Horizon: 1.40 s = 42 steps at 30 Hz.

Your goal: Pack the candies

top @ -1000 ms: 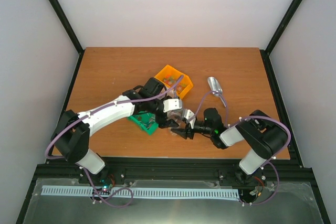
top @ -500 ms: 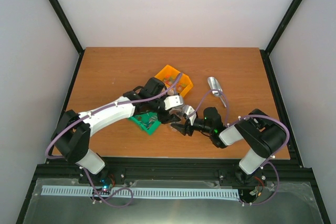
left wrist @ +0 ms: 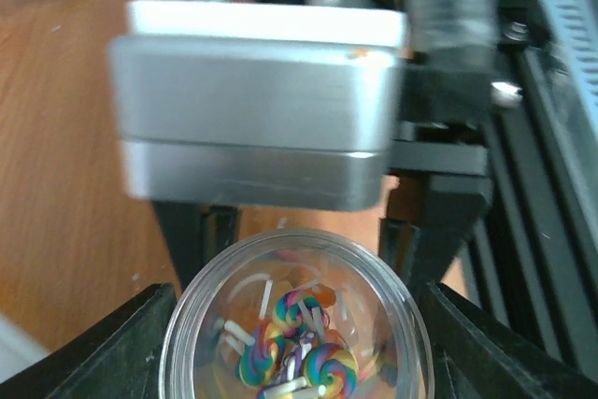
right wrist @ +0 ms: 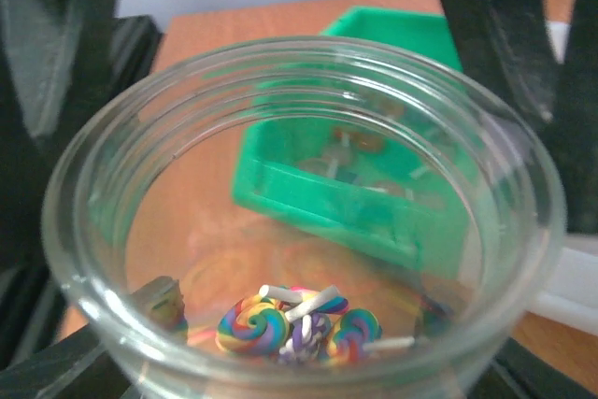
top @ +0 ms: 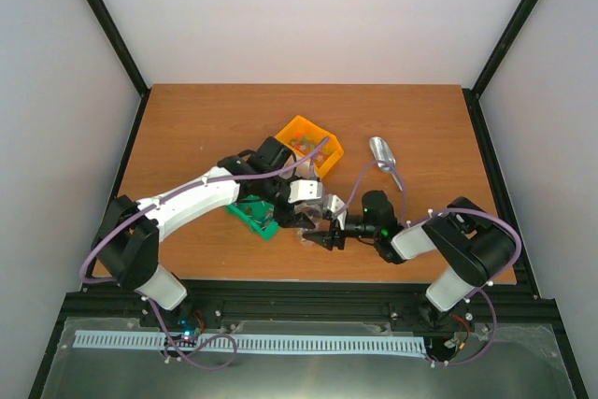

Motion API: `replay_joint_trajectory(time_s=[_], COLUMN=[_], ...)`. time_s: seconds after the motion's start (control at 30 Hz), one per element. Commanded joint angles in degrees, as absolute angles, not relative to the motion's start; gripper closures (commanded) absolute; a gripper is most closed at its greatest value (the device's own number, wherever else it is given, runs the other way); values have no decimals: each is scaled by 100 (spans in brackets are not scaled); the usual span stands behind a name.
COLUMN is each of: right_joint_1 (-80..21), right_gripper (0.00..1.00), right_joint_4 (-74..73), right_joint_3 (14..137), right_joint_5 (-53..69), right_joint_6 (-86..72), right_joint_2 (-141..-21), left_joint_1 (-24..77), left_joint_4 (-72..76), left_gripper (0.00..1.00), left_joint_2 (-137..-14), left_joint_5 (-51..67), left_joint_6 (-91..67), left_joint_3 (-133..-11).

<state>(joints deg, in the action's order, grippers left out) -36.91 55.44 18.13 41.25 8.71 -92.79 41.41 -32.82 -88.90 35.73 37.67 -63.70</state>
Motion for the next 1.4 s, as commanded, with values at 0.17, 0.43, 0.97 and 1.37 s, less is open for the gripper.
replay_joint_trajectory(time_s=[0.17,0.43,0.97,1.37], right_joint_1=[-3700,-3700,-3700,-3696], right_gripper=[75,77,79,81], right_joint_4=[5450,5718,5903,4240], right_joint_3=[2134,2036,2063,2855], right_joint_5=[5353,3974,3645,5970], right_joint_6=[1044,1125,959,1406], right_joint_2=[-8939,-9009,-9013,-8780], left_joint_1=[4184,4175,4152,4104], left_joint_4=[-5322,-3092,-2545,-5779], left_gripper=[37,14,34,35], left_joint_2=[-9151,-8691,-8781,-8841], left_joint_5=[4479,3047,3161,5116], left_joint_6=[5840,3910,3298,6234], left_joint_3=[-7095,-6457,-6330,-7186])
